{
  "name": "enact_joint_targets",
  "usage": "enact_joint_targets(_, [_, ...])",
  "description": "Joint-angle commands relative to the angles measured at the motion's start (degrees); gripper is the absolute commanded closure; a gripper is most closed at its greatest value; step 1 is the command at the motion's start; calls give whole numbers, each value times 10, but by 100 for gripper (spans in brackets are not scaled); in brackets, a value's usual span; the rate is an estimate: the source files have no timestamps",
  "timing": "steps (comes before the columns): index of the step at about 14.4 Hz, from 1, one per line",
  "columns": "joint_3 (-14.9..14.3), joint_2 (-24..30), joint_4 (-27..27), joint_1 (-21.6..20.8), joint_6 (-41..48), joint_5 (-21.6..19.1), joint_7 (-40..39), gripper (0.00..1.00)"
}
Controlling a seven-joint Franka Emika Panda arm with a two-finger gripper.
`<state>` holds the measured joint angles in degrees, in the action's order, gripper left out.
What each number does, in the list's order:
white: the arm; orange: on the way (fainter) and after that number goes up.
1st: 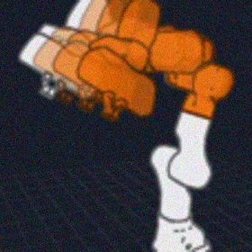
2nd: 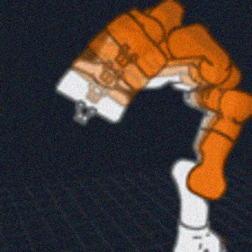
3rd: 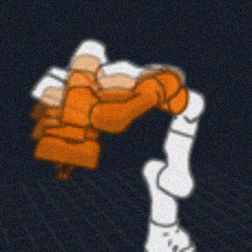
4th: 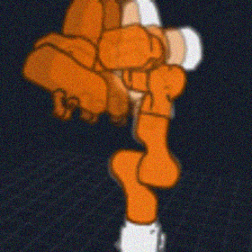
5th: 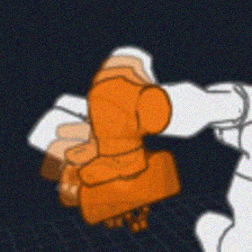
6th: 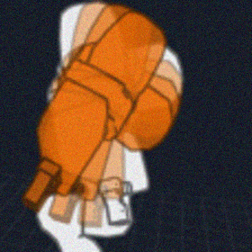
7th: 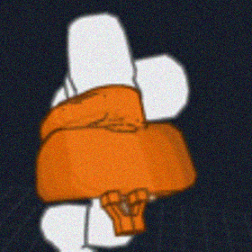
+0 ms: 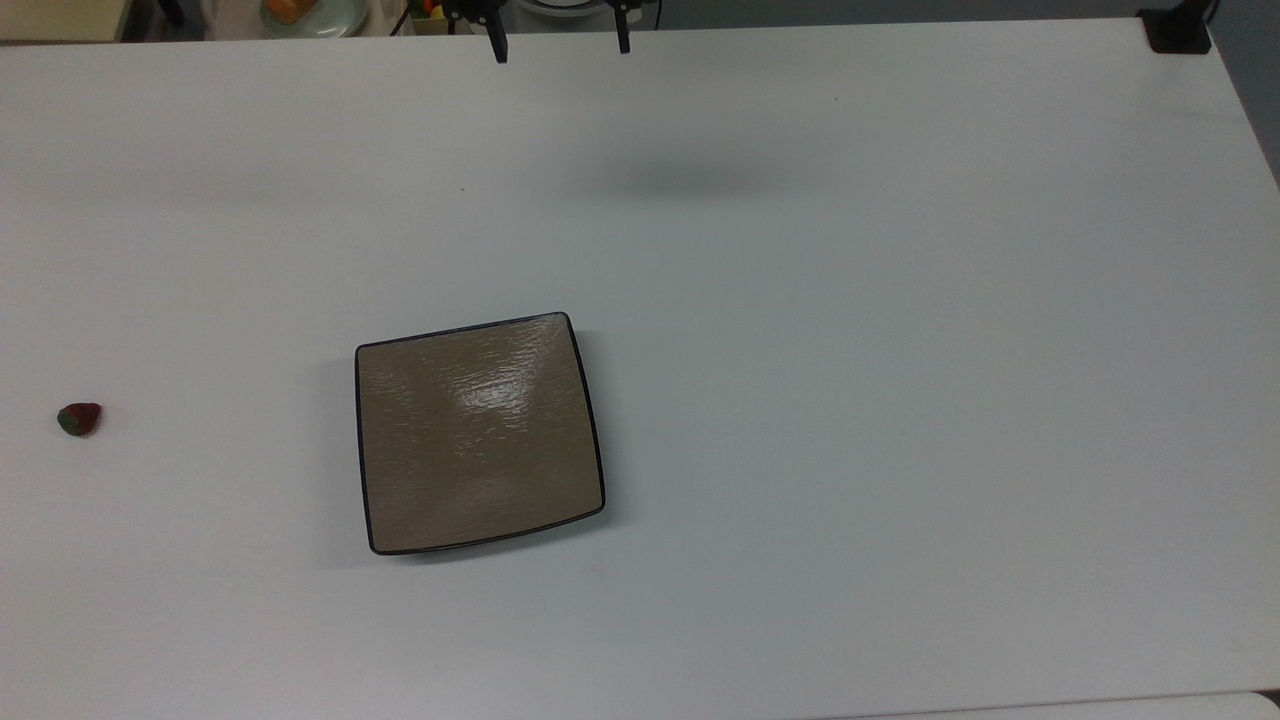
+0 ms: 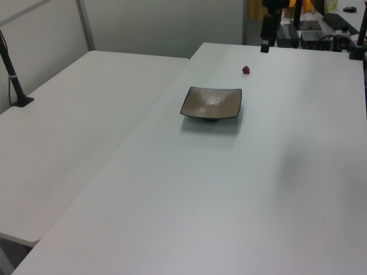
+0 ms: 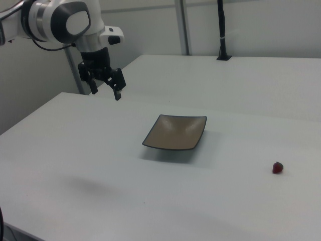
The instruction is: Strawberries on a ceramic plate
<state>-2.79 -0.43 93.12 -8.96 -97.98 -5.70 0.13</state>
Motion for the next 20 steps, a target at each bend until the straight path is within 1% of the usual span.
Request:
enact_joint_targets(1, [-9,3,8,-5,-33,-5,-7,0])
enact_joint_targets(13, [-9,4,8,-4,-34,-7,-14,0])
enact_joint_targets(16, [-8,5,7,3,-34,-7,-18,0])
enact_joint_targets(20, [-8,8,-18,11,-31,-4,-12,0])
